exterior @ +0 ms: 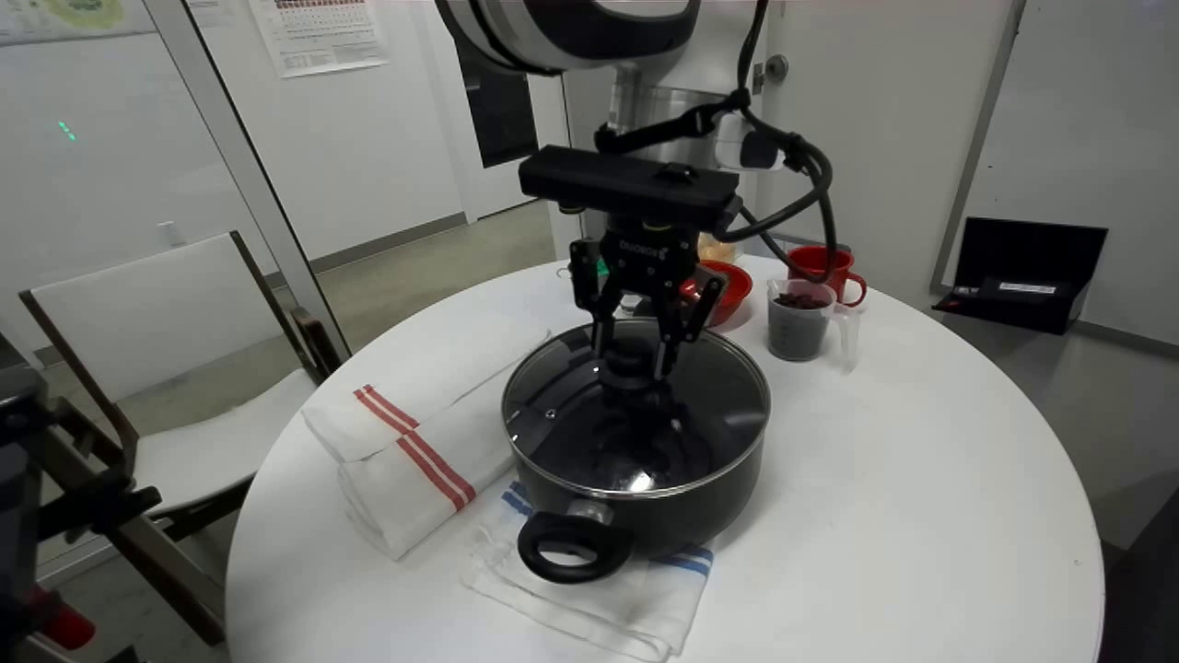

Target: Remove the glass lid from the pot.

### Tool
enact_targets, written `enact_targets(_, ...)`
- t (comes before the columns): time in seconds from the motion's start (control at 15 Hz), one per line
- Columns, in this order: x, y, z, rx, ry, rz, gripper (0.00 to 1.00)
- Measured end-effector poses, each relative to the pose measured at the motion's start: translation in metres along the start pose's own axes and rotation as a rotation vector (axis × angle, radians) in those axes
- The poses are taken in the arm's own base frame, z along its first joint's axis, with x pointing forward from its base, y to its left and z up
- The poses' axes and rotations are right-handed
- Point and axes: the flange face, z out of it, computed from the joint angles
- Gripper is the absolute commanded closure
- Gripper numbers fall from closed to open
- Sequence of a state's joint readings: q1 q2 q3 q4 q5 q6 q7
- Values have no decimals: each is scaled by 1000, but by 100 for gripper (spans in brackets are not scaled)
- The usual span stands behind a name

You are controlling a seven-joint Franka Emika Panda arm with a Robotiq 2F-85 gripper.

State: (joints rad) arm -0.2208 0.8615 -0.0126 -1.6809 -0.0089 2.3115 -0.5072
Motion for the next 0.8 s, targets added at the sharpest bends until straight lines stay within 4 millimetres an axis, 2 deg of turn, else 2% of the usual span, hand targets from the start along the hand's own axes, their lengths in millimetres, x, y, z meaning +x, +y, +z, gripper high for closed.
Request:
enact_targets(0.2,2,-1,-3,4,-4,-3,74)
enact_targets(0.53,2,-3,-6,4,-2,-5,75)
enact_targets(0.8,1,-9,-30,-8,21,-13,75)
